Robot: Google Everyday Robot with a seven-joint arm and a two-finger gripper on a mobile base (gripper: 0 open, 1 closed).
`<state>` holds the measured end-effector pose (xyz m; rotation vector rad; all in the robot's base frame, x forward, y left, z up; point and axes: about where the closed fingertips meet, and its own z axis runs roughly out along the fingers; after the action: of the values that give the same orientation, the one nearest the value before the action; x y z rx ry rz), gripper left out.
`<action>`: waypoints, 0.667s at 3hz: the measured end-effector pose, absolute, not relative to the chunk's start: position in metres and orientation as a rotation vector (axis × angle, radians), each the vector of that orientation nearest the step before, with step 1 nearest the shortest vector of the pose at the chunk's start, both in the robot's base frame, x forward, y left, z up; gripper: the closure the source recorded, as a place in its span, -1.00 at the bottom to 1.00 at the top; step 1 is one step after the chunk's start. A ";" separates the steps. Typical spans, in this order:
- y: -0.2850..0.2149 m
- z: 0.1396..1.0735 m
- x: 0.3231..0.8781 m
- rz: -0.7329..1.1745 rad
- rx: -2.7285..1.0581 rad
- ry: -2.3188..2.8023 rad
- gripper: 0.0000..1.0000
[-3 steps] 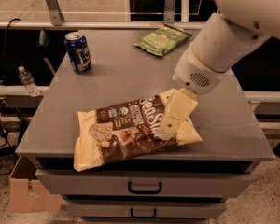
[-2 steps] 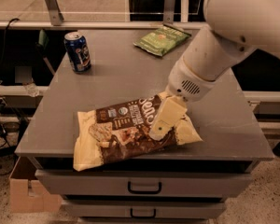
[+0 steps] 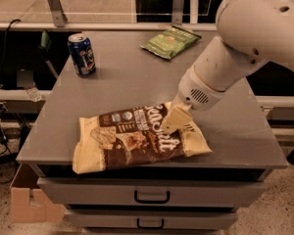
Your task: Pick brown chip bag
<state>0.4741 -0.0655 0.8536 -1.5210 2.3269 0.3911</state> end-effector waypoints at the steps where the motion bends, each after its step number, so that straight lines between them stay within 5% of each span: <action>1: -0.062 0.871 0.484 0.384 -1.505 2.282 0.74; 2: -0.055 0.887 0.493 0.379 -1.506 2.235 0.95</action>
Offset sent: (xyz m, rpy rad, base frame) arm 0.0310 0.0154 0.0502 0.0697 -0.1146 0.0241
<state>0.4929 -0.0550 0.8867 -1.5061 2.2351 0.3789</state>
